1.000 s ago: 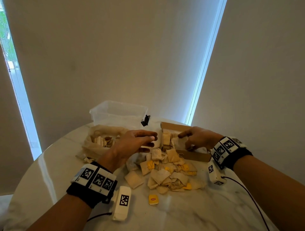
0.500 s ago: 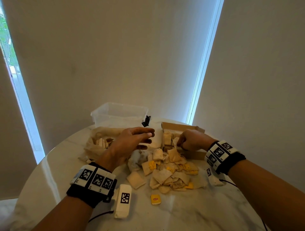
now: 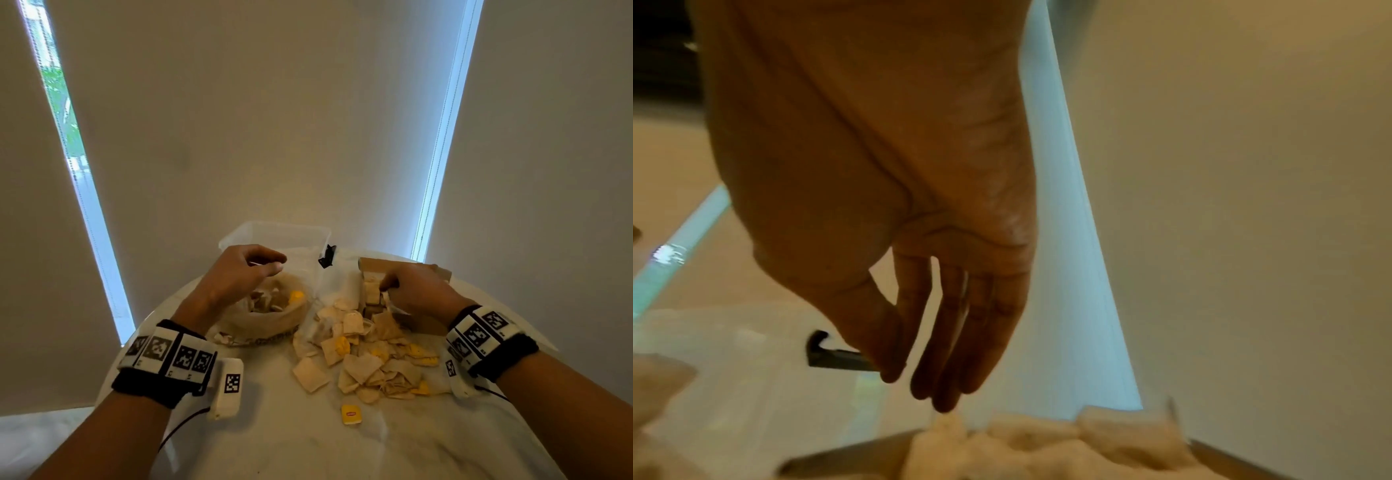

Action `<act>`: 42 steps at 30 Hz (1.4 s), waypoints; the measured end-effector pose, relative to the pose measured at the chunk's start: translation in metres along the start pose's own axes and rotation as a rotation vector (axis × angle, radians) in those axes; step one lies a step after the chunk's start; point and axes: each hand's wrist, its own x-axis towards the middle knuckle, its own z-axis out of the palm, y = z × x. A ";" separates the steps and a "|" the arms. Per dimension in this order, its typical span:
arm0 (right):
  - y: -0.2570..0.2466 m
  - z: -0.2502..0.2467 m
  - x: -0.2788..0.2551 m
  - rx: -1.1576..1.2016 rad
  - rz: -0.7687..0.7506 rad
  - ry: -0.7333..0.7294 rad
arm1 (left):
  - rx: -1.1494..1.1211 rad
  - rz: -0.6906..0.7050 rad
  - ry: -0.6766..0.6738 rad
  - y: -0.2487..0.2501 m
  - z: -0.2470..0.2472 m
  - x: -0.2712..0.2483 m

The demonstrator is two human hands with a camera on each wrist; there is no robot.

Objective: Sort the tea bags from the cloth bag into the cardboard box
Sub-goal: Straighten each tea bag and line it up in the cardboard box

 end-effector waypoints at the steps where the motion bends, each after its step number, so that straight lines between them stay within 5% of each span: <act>1: -0.014 -0.001 -0.002 0.023 -0.064 0.026 | 0.077 0.003 0.017 -0.005 -0.009 0.002; 7: -0.097 0.025 0.004 -0.177 -0.232 -0.152 | 0.569 -0.150 -0.076 -0.016 -0.028 -0.002; 11: -0.111 0.038 0.006 -0.308 -0.213 -0.287 | 0.601 -0.080 -0.053 -0.010 -0.019 -0.013; 18: -0.079 0.010 0.001 0.250 -0.015 -0.142 | 0.211 0.111 -0.086 0.007 0.011 -0.014; 23: -0.073 0.018 -0.015 0.489 -0.028 -0.080 | 0.152 0.071 -0.054 0.012 0.044 -0.007; 31: -0.047 0.016 -0.040 1.496 0.171 0.016 | -0.175 -0.178 -0.253 0.017 0.092 -0.005; 34: -0.043 0.017 -0.044 1.740 0.185 0.005 | -0.231 -0.121 -0.227 0.021 0.106 -0.006; 37: -0.037 0.015 -0.049 1.824 0.219 -0.019 | -0.196 -0.060 -0.159 0.021 0.113 -0.001; 42: -0.023 0.023 -0.054 1.589 0.174 -0.205 | -0.129 -0.030 -0.224 0.022 0.114 0.002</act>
